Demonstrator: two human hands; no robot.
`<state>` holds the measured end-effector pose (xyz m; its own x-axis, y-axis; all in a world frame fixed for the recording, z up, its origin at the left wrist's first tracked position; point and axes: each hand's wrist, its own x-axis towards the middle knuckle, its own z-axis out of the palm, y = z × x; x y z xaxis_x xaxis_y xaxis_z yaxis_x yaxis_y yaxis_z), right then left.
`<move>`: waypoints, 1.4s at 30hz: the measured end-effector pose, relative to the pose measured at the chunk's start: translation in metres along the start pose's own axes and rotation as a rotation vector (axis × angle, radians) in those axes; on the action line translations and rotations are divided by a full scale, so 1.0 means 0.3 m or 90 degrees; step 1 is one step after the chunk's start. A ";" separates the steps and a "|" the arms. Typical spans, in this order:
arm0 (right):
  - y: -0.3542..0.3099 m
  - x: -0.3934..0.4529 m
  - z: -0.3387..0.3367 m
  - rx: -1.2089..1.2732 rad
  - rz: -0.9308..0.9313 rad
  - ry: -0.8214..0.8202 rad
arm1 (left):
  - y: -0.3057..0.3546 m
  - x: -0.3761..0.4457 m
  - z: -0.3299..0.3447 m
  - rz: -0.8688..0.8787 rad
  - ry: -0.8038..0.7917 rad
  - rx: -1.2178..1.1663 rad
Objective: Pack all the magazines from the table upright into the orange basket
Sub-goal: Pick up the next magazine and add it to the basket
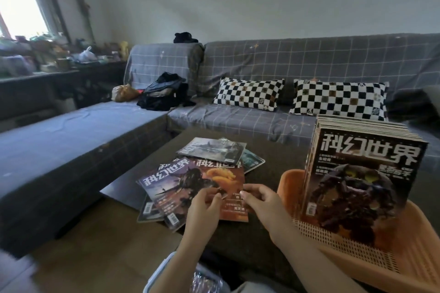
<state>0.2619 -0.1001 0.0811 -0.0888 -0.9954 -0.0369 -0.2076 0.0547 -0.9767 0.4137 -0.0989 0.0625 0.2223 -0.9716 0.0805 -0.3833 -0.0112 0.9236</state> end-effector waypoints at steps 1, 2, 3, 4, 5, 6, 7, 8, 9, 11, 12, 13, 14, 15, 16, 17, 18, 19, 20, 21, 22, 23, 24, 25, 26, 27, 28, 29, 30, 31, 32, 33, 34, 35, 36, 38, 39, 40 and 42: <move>0.005 0.019 0.032 -0.013 0.001 -0.007 | -0.021 0.012 -0.015 -0.007 0.012 0.004; 0.009 0.039 0.063 -0.026 0.005 -0.014 | -0.041 0.024 -0.029 -0.012 0.022 0.009; 0.014 0.058 0.092 -0.035 0.011 -0.021 | -0.059 0.034 -0.044 -0.016 0.033 0.016; 0.019 0.076 0.120 -0.042 0.018 -0.030 | -0.078 0.043 -0.057 -0.022 0.043 0.023; 0.027 0.095 0.147 -0.046 0.025 -0.038 | -0.097 0.051 -0.070 -0.027 0.053 0.030; 0.038 0.113 0.173 -0.050 0.033 -0.045 | -0.117 0.060 -0.082 -0.033 0.063 0.036; 0.050 0.131 0.197 -0.056 0.042 -0.049 | -0.136 0.068 -0.092 -0.041 0.072 0.044; 0.065 0.149 0.219 -0.064 0.048 -0.048 | -0.155 0.076 -0.100 -0.053 0.082 0.054; 0.081 0.169 0.239 -0.074 0.051 -0.044 | -0.174 0.085 -0.108 -0.068 0.089 0.069; 0.110 0.208 0.268 -0.114 0.056 -0.028 | -0.209 0.100 -0.120 -0.105 0.104 0.116; 0.122 0.228 0.279 -0.146 0.057 -0.021 | -0.226 0.105 -0.123 -0.119 0.113 0.143; 0.133 0.249 0.288 -0.183 0.053 -0.017 | -0.240 0.109 -0.125 -0.127 0.123 0.160; 0.142 0.268 0.296 -0.219 0.049 -0.015 | -0.252 0.112 -0.126 -0.130 0.134 0.155; 0.148 0.284 0.303 -0.249 0.050 -0.014 | -0.262 0.114 -0.126 -0.124 0.145 0.130; 0.152 0.296 0.308 -0.267 0.056 -0.015 | -0.272 0.118 -0.124 -0.110 0.157 0.096; 0.155 0.305 0.314 -0.280 0.063 -0.017 | -0.280 0.120 -0.122 -0.094 0.170 0.067; 0.158 0.313 0.318 -0.294 0.065 -0.016 | -0.286 0.121 -0.121 -0.083 0.187 0.041; 0.160 0.319 0.322 -0.311 0.061 -0.012 | -0.289 0.120 -0.121 -0.080 0.209 0.014; 0.161 0.324 0.326 -0.324 0.060 -0.004 | -0.291 0.117 -0.122 -0.082 0.233 -0.013; 0.160 0.327 0.330 -0.330 0.065 0.004 | -0.294 0.114 -0.123 -0.085 0.256 -0.037; 0.156 0.330 0.335 -0.334 0.076 0.012 | -0.299 0.112 -0.125 -0.088 0.275 -0.054; 0.152 0.332 0.339 -0.344 0.090 0.017 | -0.301 0.109 -0.128 -0.091 0.289 -0.064; 0.147 0.332 0.342 -0.360 0.103 0.023 | -0.306 0.107 -0.134 -0.097 0.297 -0.069; 0.141 0.329 0.343 -0.373 0.117 0.029 | -0.311 0.104 -0.141 -0.103 0.299 -0.073; 0.135 0.323 0.344 -0.374 0.128 0.035 | -0.315 0.099 -0.151 -0.109 0.296 -0.084; 0.131 0.316 0.343 -0.364 0.137 0.036 | -0.317 0.092 -0.161 -0.118 0.290 -0.108; 0.128 0.309 0.342 -0.342 0.146 0.032 | -0.316 0.083 -0.173 -0.132 0.283 -0.141; 0.125 0.299 0.339 -0.308 0.157 0.026 | -0.316 0.074 -0.185 -0.157 0.275 -0.179; 0.120 0.287 0.337 -0.264 0.169 0.021 | -0.316 0.067 -0.198 -0.194 0.263 -0.224; 0.114 0.273 0.333 -0.210 0.182 0.015 | -0.315 0.062 -0.209 -0.233 0.240 -0.277; 0.107 0.257 0.328 -0.153 0.196 0.011 | -0.314 0.054 -0.220 -0.262 0.205 -0.334; 0.102 0.241 0.320 -0.101 0.207 0.010 | -0.307 0.043 -0.231 -0.277 0.167 -0.390; 0.096 0.224 0.309 -0.059 0.210 0.010 | -0.297 0.032 -0.241 -0.284 0.138 -0.439; 0.091 0.205 0.295 -0.019 0.209 0.009 | -0.285 0.018 -0.250 -0.284 0.119 -0.477; 0.085 0.185 0.279 0.021 0.207 0.006 | -0.273 0.002 -0.259 -0.277 0.107 -0.502; 0.068 0.138 0.242 0.080 0.199 0.001 | -0.244 -0.030 -0.270 -0.244 0.085 -0.521; 0.059 0.116 0.222 0.091 0.189 0.001 | -0.226 -0.047 -0.274 -0.224 0.074 -0.528; 0.047 0.094 0.200 0.101 0.174 0.002 | -0.204 -0.061 -0.279 -0.205 0.064 -0.534; 0.018 0.057 0.145 0.155 0.145 -0.010 | -0.151 -0.083 -0.287 -0.162 0.037 -0.536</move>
<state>0.3017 -0.1204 0.0660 -0.0910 -0.9607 -0.2622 0.0550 0.2580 -0.9646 0.5026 -0.0538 0.0508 0.2652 -0.9495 -0.1675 0.4668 -0.0255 0.8840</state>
